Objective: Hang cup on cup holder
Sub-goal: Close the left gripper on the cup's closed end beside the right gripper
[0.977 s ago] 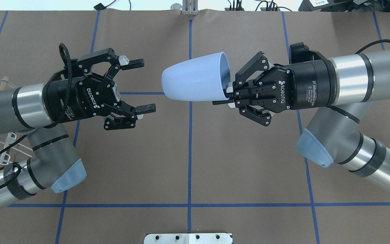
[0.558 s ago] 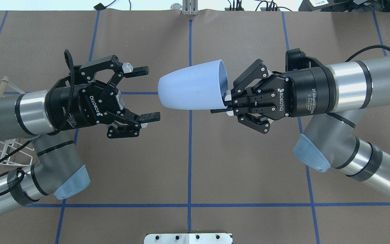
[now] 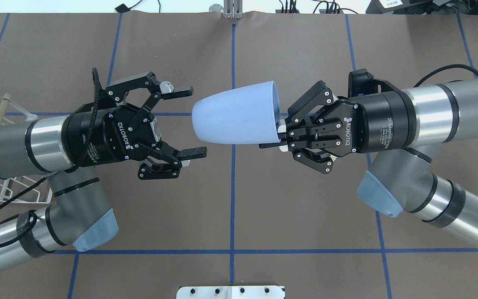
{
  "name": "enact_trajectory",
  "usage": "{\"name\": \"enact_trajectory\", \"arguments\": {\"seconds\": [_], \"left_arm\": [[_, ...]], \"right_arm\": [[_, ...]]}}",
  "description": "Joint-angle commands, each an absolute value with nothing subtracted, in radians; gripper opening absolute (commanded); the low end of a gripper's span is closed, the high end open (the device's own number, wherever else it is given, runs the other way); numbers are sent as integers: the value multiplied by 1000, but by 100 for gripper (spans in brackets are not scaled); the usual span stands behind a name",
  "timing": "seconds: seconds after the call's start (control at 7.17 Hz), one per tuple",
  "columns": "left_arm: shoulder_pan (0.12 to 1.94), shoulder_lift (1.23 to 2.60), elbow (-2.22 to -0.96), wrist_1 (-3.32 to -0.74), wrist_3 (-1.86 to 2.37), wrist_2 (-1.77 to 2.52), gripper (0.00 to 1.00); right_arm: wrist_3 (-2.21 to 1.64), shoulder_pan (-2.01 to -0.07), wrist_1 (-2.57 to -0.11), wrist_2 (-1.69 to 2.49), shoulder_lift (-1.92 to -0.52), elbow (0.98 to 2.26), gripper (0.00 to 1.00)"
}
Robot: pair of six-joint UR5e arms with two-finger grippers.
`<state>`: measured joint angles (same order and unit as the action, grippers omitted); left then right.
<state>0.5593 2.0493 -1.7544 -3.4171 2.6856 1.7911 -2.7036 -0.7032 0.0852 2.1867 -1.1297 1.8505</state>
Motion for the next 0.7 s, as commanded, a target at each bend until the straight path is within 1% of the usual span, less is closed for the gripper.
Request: {"name": "enact_trajectory", "arguments": {"seconds": [0.0,0.56], "left_arm": [[557,2051,-1759,-3416,2691,1789,98],[548,2052,-1763,-3416,2691,1787,97]], "right_arm": [[-2706,-687,104,2186,-1131,1850,0],[-2704,-661,109,2149,-1131,1850,0]]}}
